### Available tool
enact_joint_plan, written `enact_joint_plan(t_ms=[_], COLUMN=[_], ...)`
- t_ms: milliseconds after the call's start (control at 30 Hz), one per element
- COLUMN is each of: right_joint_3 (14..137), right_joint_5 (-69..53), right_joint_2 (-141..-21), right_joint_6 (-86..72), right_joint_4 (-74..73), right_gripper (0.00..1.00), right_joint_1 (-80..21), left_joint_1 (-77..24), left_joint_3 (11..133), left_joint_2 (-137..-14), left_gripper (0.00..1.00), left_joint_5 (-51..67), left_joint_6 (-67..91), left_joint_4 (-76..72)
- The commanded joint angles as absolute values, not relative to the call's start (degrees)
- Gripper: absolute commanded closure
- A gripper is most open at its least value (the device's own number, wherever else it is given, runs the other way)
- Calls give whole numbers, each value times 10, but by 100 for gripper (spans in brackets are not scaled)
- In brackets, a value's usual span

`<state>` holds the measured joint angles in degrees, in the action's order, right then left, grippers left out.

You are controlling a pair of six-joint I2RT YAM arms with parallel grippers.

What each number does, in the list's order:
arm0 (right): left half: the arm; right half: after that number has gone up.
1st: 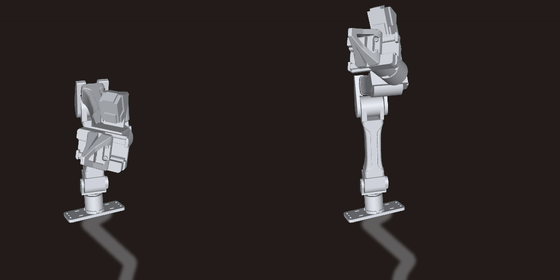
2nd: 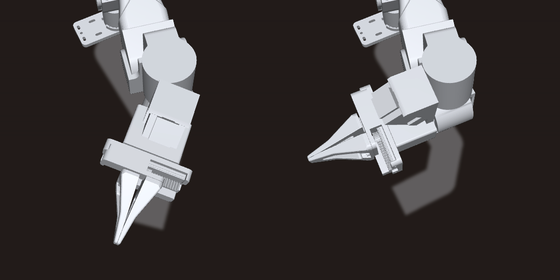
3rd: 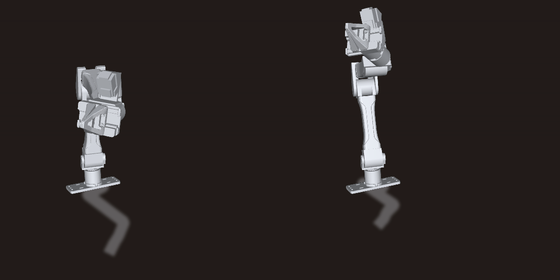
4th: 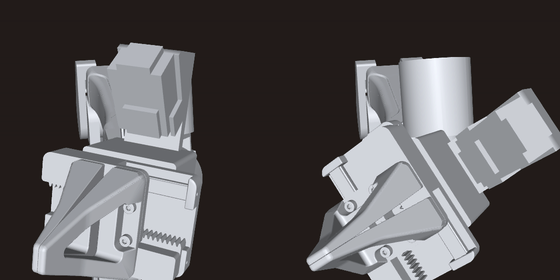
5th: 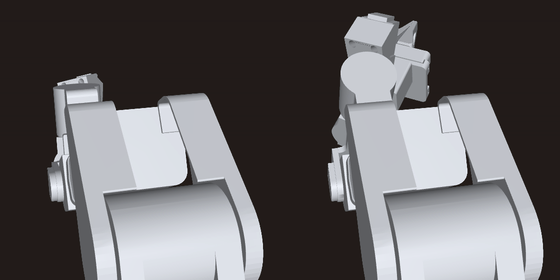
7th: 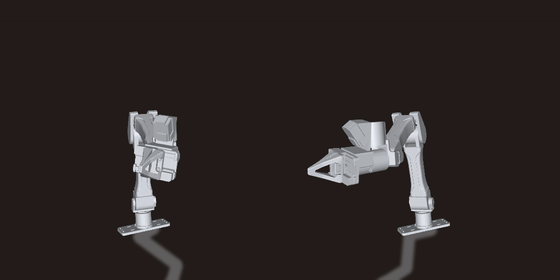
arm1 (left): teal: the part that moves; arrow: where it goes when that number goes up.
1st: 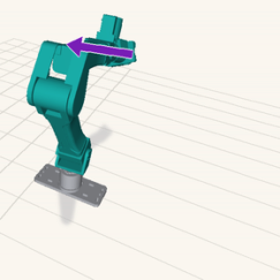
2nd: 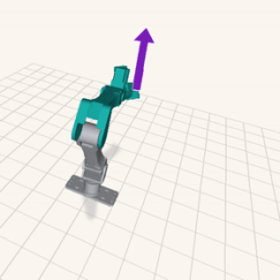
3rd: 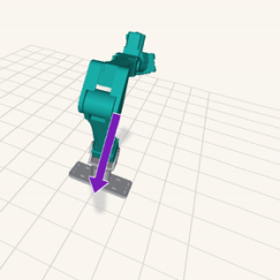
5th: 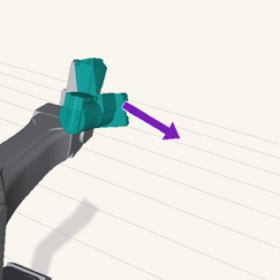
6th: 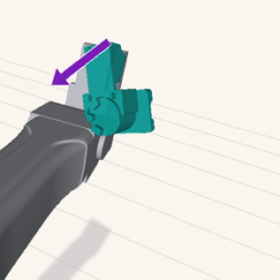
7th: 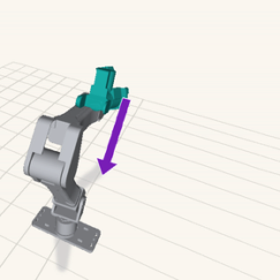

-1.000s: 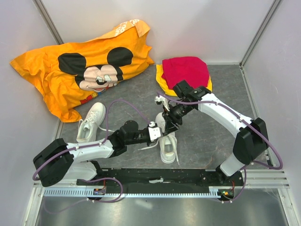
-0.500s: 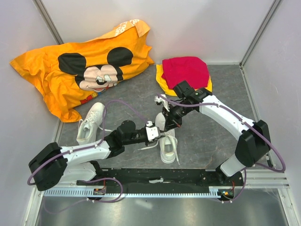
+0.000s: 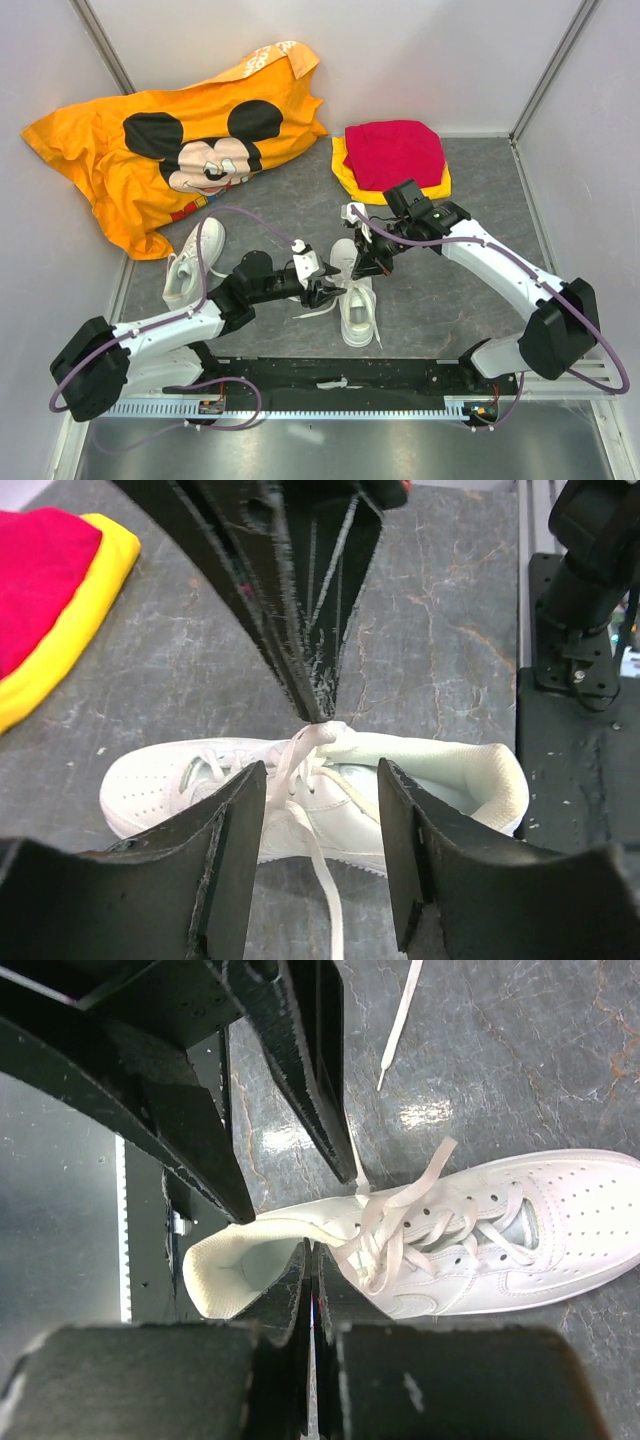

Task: Tie the shoes

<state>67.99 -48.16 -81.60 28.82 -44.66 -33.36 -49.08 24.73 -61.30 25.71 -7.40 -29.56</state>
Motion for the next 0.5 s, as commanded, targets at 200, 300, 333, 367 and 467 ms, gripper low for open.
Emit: enact_joint_plan(t_ms=[200, 300, 333, 367, 467], right_joint_3=[655, 652, 650, 650, 648], right_joint_5=[-512, -513, -515, -514, -517], right_joint_2=[-785, -780, -779, -779, -776], right_joint_6=[294, 291, 290, 290, 289], right_joint_4=[-390, -388, -388, -388, -388], right_gripper=[100, 100, 100, 100, 100], right_joint_1=[-333, -334, -334, -334, -334], left_joint_1=[-482, -479, -477, -477, -475], left_joint_3=[259, 263, 264, 265, 269], left_joint_2=[-670, -691, -698, -700, -706], left_gripper=[47, 49, 50, 50, 51], left_joint_5=[294, 286, 285, 282, 283], left_joint_6=[36, 44, 44, 45, 42], left_joint_4=[-392, -410, -416, -417, -423])
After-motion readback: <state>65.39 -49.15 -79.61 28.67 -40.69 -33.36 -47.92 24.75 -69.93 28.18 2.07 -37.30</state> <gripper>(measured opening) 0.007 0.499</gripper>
